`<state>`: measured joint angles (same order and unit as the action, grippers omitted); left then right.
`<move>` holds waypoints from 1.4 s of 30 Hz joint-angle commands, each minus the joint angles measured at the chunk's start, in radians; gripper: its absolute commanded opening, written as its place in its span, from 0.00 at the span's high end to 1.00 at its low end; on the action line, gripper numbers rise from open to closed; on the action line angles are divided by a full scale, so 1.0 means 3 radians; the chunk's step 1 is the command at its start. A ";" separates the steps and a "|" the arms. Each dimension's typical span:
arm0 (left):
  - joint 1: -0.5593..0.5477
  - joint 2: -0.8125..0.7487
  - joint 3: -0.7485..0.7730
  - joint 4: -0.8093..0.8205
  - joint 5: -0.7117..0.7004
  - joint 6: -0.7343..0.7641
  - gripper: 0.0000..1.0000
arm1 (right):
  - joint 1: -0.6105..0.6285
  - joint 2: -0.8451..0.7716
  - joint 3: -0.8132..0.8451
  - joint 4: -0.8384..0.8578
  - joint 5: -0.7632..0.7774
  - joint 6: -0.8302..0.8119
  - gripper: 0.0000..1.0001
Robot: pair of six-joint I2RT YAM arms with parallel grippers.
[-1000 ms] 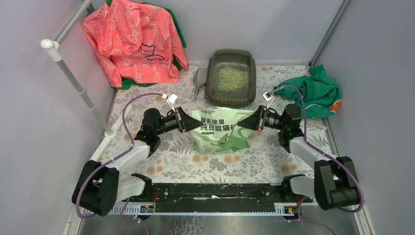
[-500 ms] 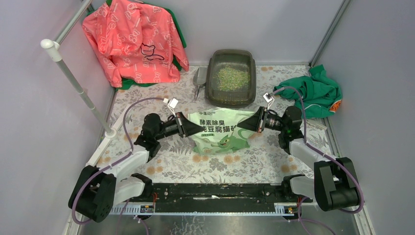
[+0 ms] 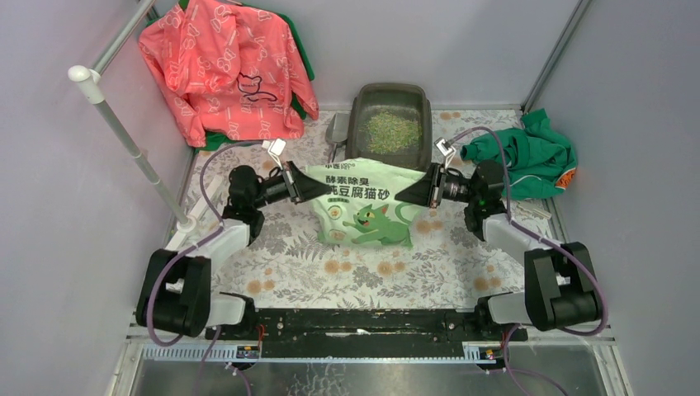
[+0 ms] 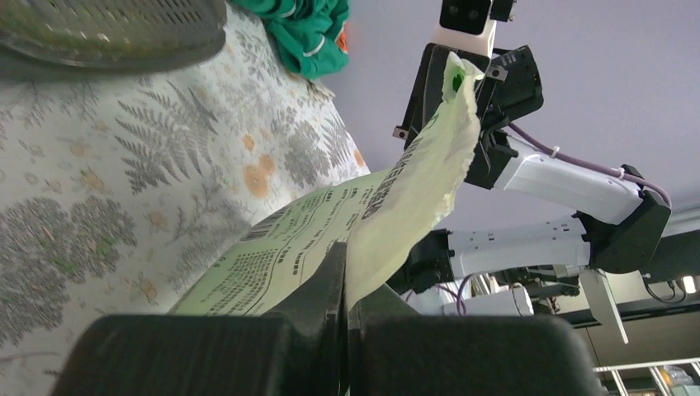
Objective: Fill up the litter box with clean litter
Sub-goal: Adjust the cat litter bag at the center of the board.
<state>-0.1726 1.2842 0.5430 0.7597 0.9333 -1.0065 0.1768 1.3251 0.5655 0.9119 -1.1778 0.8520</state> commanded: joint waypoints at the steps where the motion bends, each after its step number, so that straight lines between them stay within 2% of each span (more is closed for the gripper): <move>1: 0.0280 0.0282 0.0267 0.0806 -0.0087 -0.0262 0.98 | -0.0075 0.0270 0.0417 0.0343 -0.0207 -0.0080 1.00; 6: 0.0321 0.0438 0.0248 0.1147 -0.0061 -0.0360 0.97 | -0.0076 0.0388 0.0455 0.0660 -0.0140 -0.0014 1.00; 9: 0.0317 0.0381 -0.0047 0.1314 -0.0122 -0.0390 0.96 | -0.0074 0.0342 0.0155 0.0808 -0.0066 -0.0003 1.00; 11: 0.0305 0.0283 -0.0304 0.1459 -0.0168 -0.0440 0.96 | -0.0073 0.0362 -0.0080 0.1105 -0.0021 0.0146 1.00; 17: 0.0087 -0.0214 -0.0740 0.0882 -0.0405 -0.0094 0.96 | -0.0050 0.0471 -0.0671 0.2355 0.0054 0.0981 1.00; 19: -0.0023 -0.0371 -0.0830 0.0699 -0.0544 -0.0023 0.95 | -0.0019 0.0438 -0.0769 0.2477 0.0076 0.1079 1.00; 24: -0.0191 -0.0780 -0.0898 0.0134 -0.0701 0.0103 0.96 | 0.0020 0.0162 -0.0882 0.1856 0.0085 0.0874 1.00; 27: -0.0262 -0.1015 -0.0917 -0.0229 -0.0774 0.0193 0.96 | 0.0179 -0.0156 -0.0876 0.0896 0.0225 0.0365 1.00; 30: -0.0303 -0.1226 -0.0939 -0.0531 -0.0793 0.0248 0.96 | 0.0361 -0.0505 -0.0734 -0.0475 0.0497 -0.0347 1.00; 32: -0.0323 -0.1383 -0.0971 -0.0743 -0.0786 0.0289 0.96 | 0.0393 -0.0674 -0.0749 -0.0819 0.0582 -0.0414 1.00; 36: -0.0339 -0.1735 -0.1103 -0.1137 -0.0837 0.0380 0.96 | 0.0393 -0.0747 -0.0854 -0.1044 0.0619 -0.0354 1.00; 42: -0.0342 -0.2168 -0.1255 -0.1665 -0.0882 0.0427 0.96 | 0.0393 -0.0511 -0.1160 -0.0683 0.0561 0.0141 1.00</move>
<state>-0.2806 0.7074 0.1913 0.3904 0.7055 -0.9108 0.2943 1.1358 0.2760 0.7044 -1.0214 0.8280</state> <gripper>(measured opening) 0.044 0.043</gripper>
